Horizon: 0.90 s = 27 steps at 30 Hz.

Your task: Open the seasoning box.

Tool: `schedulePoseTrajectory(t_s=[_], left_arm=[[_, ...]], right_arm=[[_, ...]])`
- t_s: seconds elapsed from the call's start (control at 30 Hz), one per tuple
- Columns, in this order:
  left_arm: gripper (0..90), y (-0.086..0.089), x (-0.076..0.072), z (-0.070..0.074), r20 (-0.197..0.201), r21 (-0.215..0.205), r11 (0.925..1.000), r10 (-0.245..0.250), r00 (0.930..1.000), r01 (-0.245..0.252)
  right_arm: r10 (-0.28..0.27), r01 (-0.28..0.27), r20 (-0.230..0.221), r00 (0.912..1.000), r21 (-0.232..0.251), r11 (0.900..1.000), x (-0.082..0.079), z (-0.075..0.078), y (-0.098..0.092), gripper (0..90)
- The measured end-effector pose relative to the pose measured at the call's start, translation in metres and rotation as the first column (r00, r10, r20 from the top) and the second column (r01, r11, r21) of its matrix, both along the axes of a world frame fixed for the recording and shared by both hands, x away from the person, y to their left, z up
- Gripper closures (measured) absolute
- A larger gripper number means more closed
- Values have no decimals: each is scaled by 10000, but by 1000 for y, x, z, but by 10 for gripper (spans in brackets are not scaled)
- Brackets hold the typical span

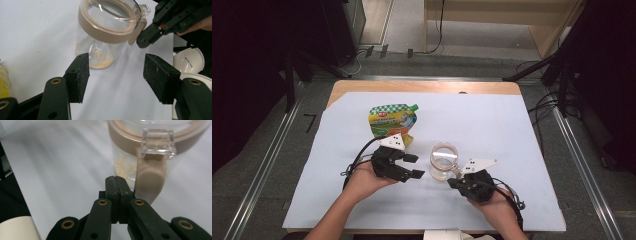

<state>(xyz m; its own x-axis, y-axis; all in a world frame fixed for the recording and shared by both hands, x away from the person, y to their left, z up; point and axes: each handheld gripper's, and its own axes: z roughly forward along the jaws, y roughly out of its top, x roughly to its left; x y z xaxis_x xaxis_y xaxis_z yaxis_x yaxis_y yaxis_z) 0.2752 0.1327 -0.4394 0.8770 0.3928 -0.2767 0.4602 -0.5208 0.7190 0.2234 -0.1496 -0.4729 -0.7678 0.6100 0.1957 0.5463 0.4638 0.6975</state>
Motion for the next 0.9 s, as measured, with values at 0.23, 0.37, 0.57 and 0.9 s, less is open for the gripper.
schedulePoseTrajectory(t_s=[0.23,0.37,0.57,0.9], left_arm=[[386,0,0,0,2,-15,10000,-24,10000,24],[388,0,0,0,-43,-30,10000,-23,10000,23],[388,-4,-1,0,-4,-31,10000,-86,10000,86],[406,-3,1,5,84,-181,9998,122,9999,-120]], right_arm=[[-501,502,-187,9986,12,9987,17,-1,-22,900],[-608,606,-119,9981,-124,9981,27,0,-33,900],[-1033,1033,-224,9944,13,9946,43,-1,-49,900],[-1735,1735,-15,9848,132,9847,34,10,-66,900]])
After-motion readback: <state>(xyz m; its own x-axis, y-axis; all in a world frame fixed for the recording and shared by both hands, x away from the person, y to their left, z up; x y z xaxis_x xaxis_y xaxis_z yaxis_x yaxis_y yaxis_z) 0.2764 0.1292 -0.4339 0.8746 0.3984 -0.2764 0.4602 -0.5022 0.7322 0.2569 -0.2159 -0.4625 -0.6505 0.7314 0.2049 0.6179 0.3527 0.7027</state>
